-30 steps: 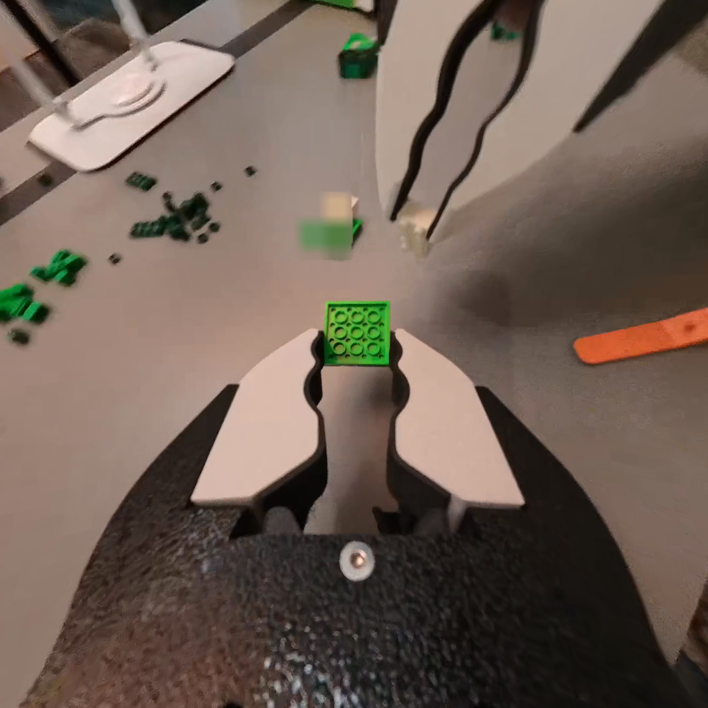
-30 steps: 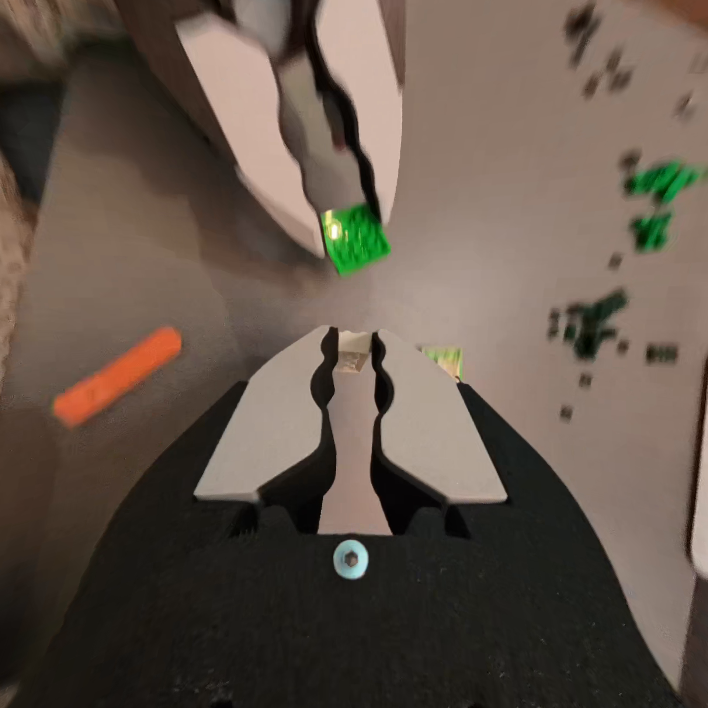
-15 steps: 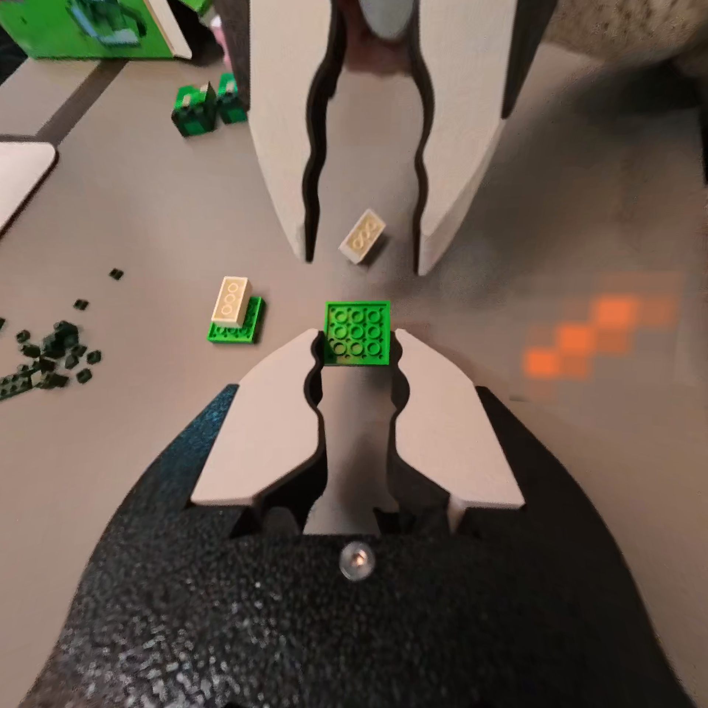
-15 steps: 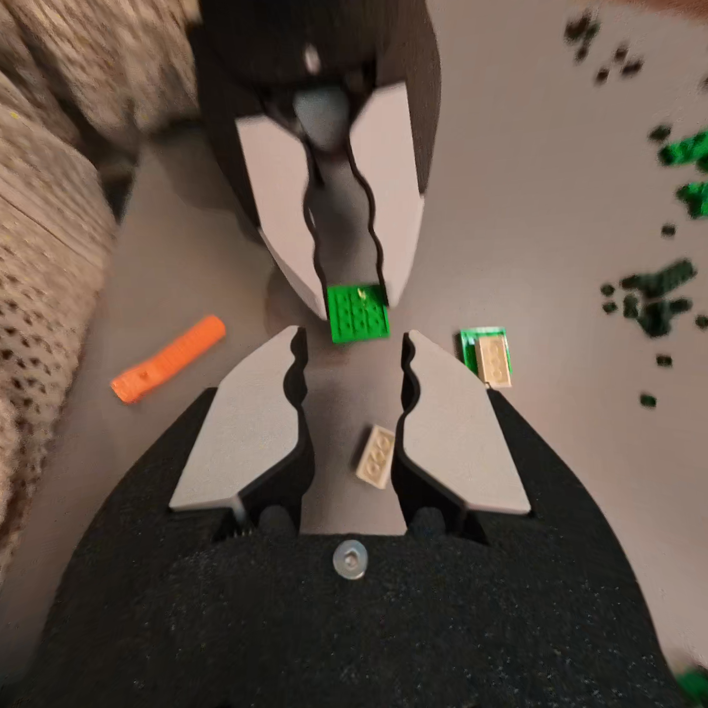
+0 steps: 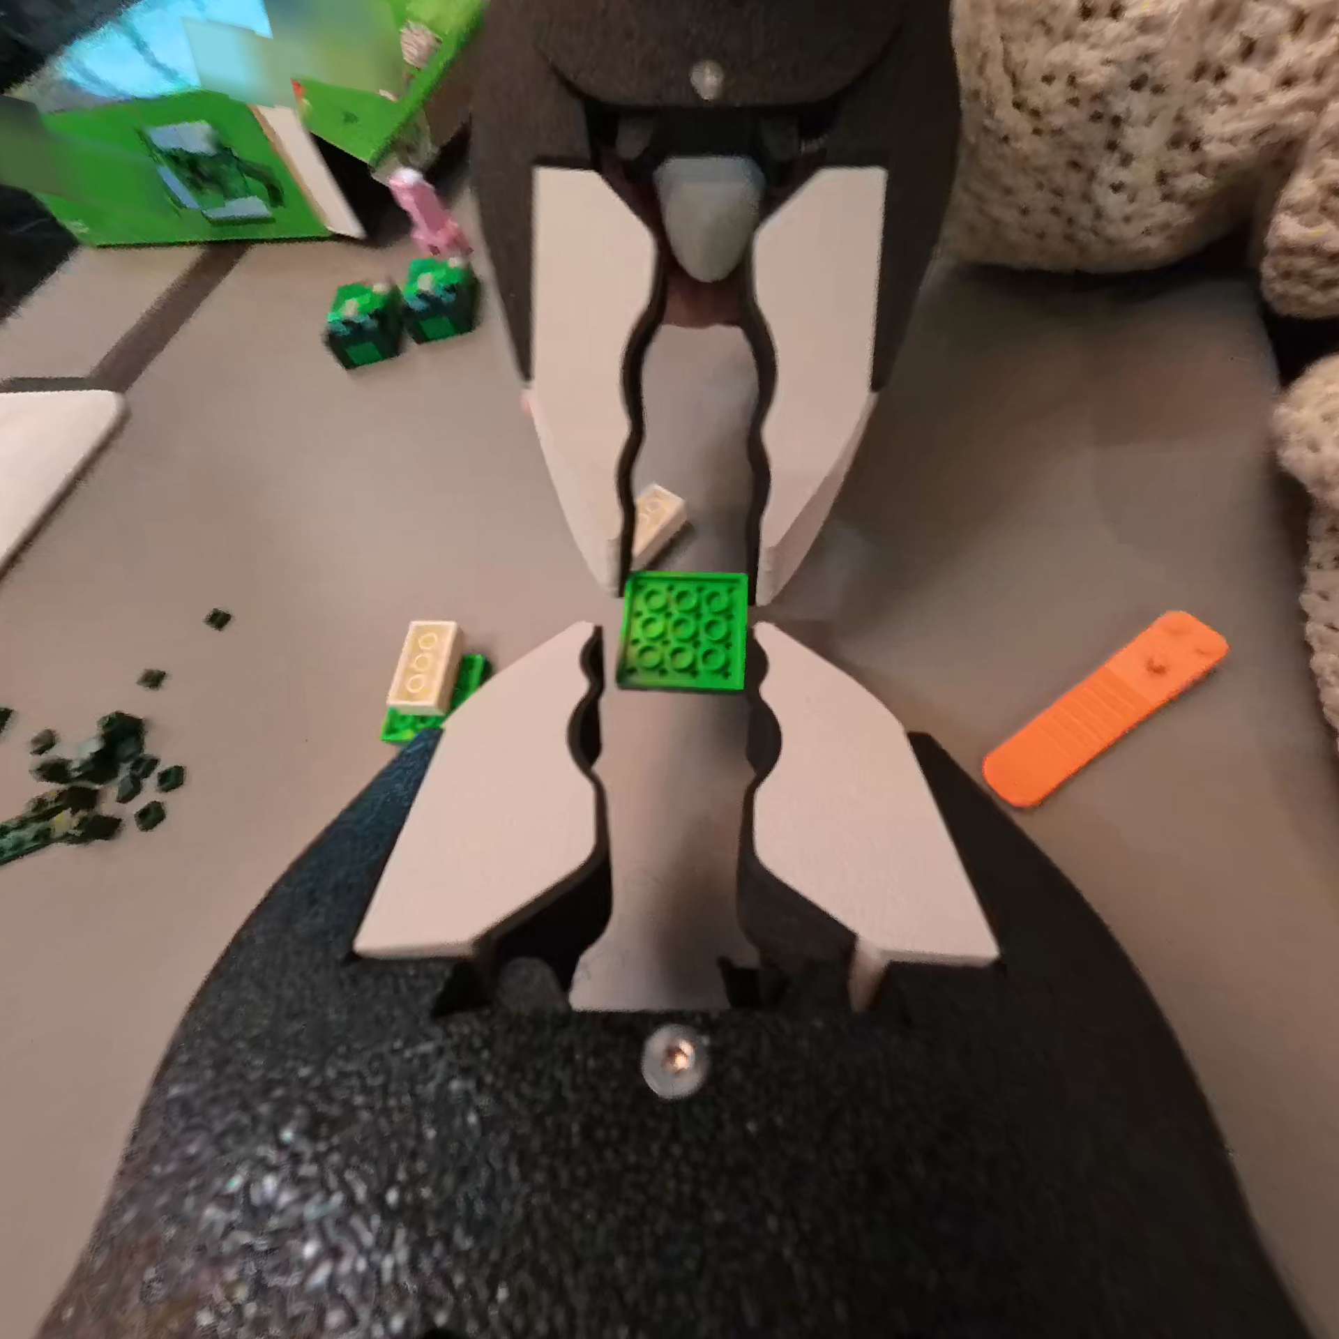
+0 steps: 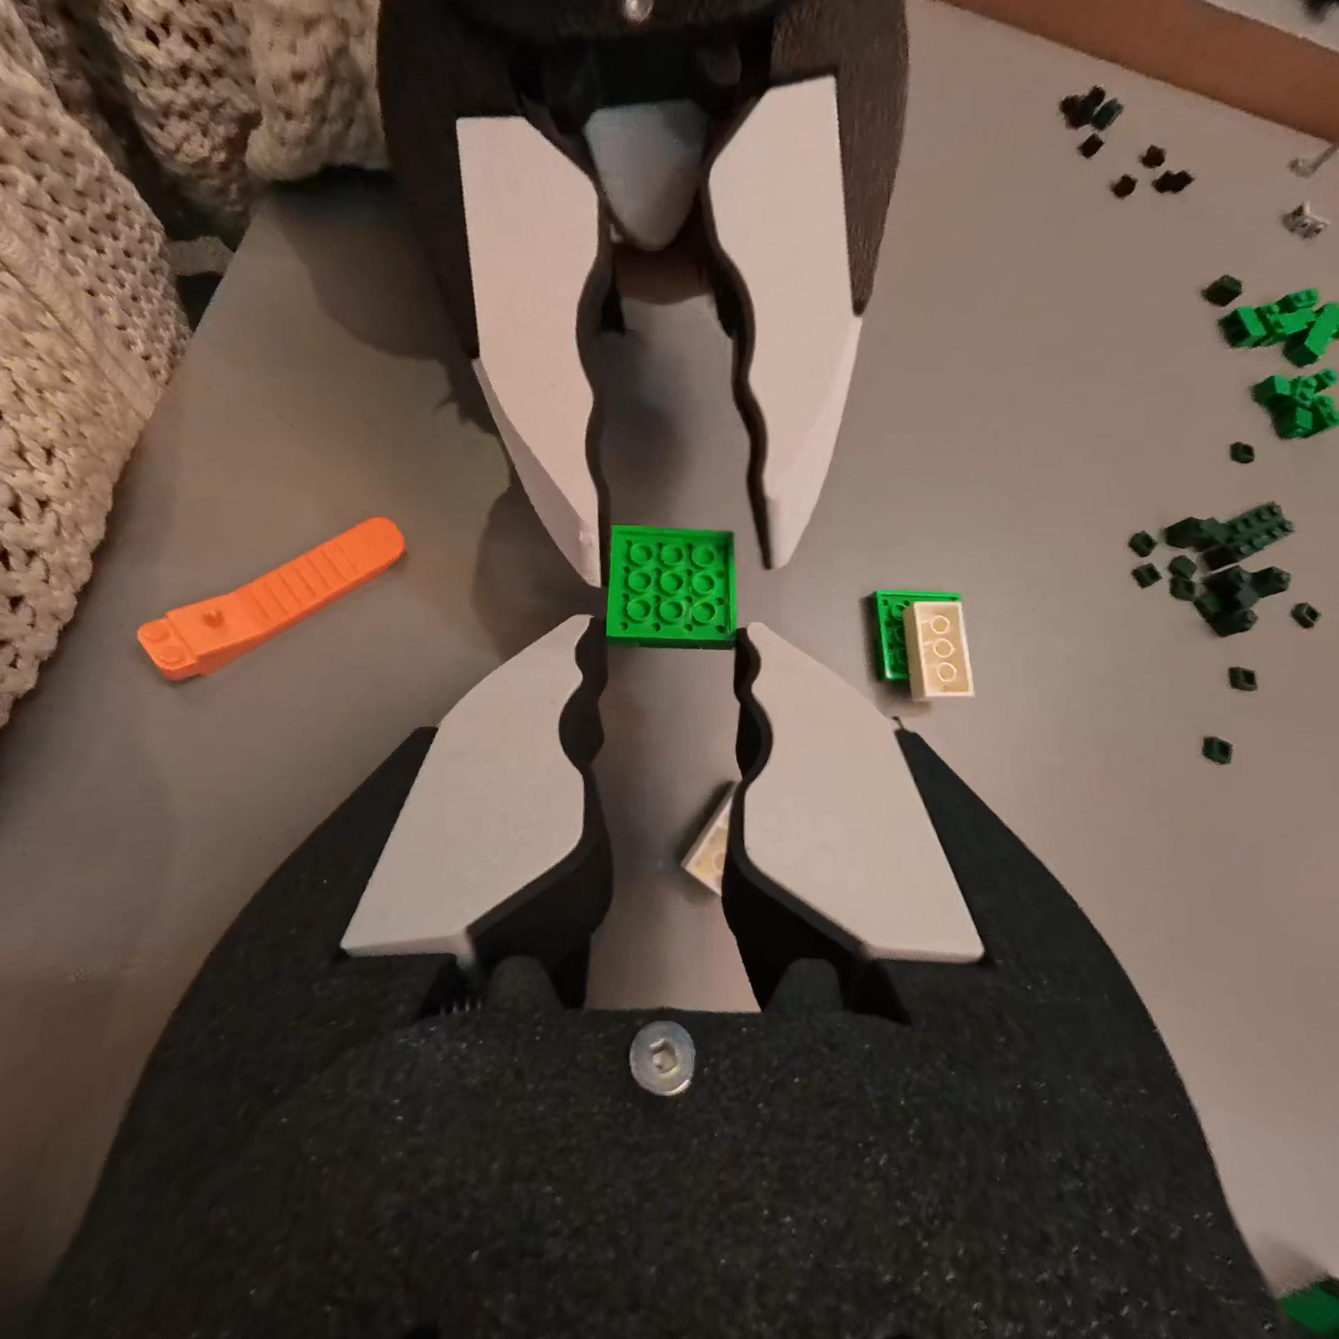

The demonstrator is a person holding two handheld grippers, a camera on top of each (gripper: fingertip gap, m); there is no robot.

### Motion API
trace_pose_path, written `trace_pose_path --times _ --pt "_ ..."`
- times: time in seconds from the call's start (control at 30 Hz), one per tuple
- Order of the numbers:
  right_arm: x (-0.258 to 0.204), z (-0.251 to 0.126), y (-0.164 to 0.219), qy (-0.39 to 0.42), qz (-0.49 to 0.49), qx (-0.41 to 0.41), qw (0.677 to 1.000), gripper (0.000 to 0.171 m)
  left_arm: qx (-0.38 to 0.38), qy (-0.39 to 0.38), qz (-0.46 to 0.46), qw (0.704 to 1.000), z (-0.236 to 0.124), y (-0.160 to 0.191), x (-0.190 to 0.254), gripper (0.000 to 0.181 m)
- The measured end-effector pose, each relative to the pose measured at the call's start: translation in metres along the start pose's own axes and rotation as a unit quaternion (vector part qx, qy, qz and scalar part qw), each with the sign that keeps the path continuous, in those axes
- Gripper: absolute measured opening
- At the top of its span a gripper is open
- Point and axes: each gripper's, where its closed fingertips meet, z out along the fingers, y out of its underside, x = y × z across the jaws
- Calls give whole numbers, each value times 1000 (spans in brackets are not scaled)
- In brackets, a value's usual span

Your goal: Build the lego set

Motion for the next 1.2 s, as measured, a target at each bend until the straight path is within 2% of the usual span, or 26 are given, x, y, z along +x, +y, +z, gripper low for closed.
trace_pose_path --times 0.07,0.13,0.27,0.43,0.53,0.67,1.07,1.2 --pt "2 -7 -5 1 14 34 999 33 7 -12 5 1000 0 1 -2 48" --pt "2 -13 -9 0 26 68 997 33 16 2 -2 1000 1 1 2 53" --pt "0 -19 -8 -1 29 92 995 33 83 7 -27 996 -2 -15 1 38" --pt "0 -22 -9 1 27 114 993 33 100 38 -78 991 -3 -17 2 51" --pt "-1 -24 -12 -1 27 130 991 33 118 45 -87 988 -4 -21 2 46" --pt "-1 -27 -15 2 22 141 990 33 120 46 -78 989 -4 -20 4 34" --pt "-2 -25 -18 -6 39 164 986 33 145 39 -57 987 -8 -23 4 33" --pt "13 -26 -4 40 78 126 988 40 119 13 -53 991 -6 -16 -4 33"
